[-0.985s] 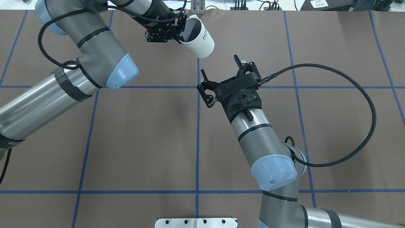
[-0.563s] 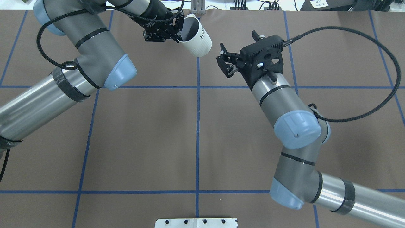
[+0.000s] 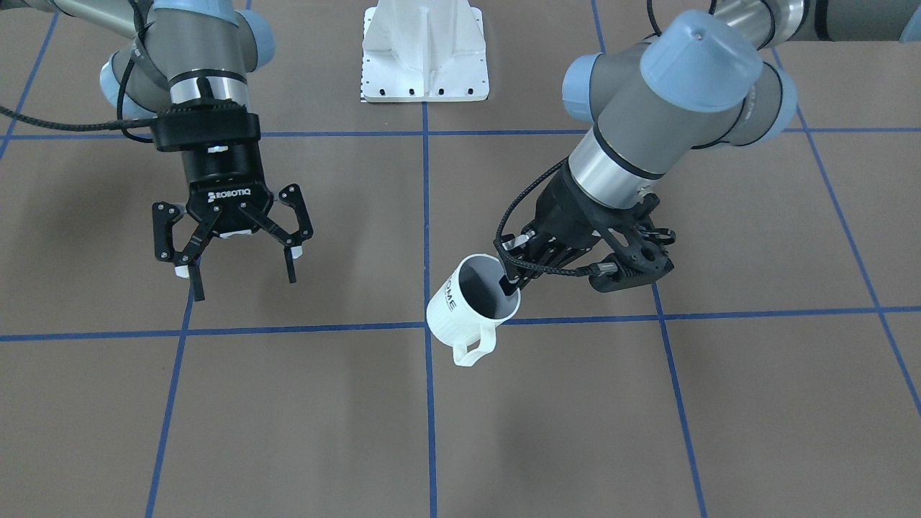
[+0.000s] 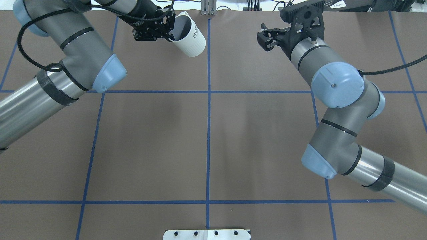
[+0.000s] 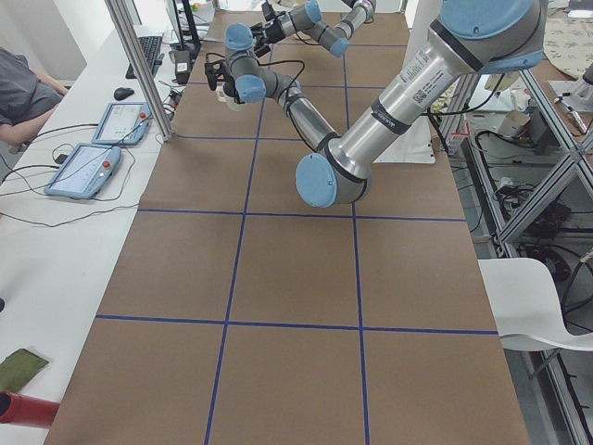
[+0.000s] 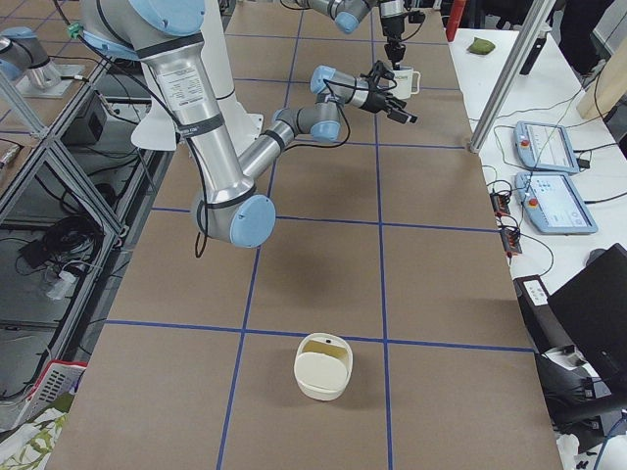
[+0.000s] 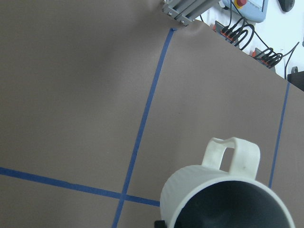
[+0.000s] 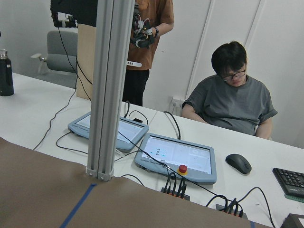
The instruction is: Left arm hands cup to right arm to dump lemon
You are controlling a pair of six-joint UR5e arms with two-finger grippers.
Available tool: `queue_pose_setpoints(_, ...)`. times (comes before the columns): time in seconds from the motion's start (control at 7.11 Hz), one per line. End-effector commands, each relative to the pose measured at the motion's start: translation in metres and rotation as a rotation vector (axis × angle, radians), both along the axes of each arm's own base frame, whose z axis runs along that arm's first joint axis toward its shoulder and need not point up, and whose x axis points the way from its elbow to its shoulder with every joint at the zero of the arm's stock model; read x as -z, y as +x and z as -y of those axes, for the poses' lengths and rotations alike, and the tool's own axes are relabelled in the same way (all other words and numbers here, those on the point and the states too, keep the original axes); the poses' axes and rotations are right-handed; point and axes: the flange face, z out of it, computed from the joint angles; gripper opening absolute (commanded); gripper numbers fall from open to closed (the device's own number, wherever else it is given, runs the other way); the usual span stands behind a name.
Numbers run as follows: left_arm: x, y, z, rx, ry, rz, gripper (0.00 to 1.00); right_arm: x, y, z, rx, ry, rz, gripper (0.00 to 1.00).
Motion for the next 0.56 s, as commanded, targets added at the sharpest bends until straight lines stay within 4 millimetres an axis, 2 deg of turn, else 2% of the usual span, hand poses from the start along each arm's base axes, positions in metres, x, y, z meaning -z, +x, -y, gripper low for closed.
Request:
queue_pose_setpoints(0.0, -0.048, -0.022, 0.004, -0.017, 0.052, 0.063, 0.00, -0.033, 0.035, 0.030, 0.046, -0.131, -0.045, 1.00)
queue_pose_setpoints(0.14, -0.070, -0.032, 0.007, -0.025, 0.072, 0.093, 0.00, -0.044, 0.049, 0.039, 0.061, -0.176, -0.057, 1.00)
queue_pose_setpoints(0.28, -0.095, -0.046, 0.009, -0.034, 0.095, 0.126, 0.00, -0.055, 0.074, 0.054, 0.139, -0.274, -0.047, 0.99)
queue_pose_setpoints(0.42, -0.125, -0.063, 0.001, -0.053, 0.127, 0.159, 0.00, -0.064, 0.104, 0.065, 0.220, -0.362, -0.011, 1.00)
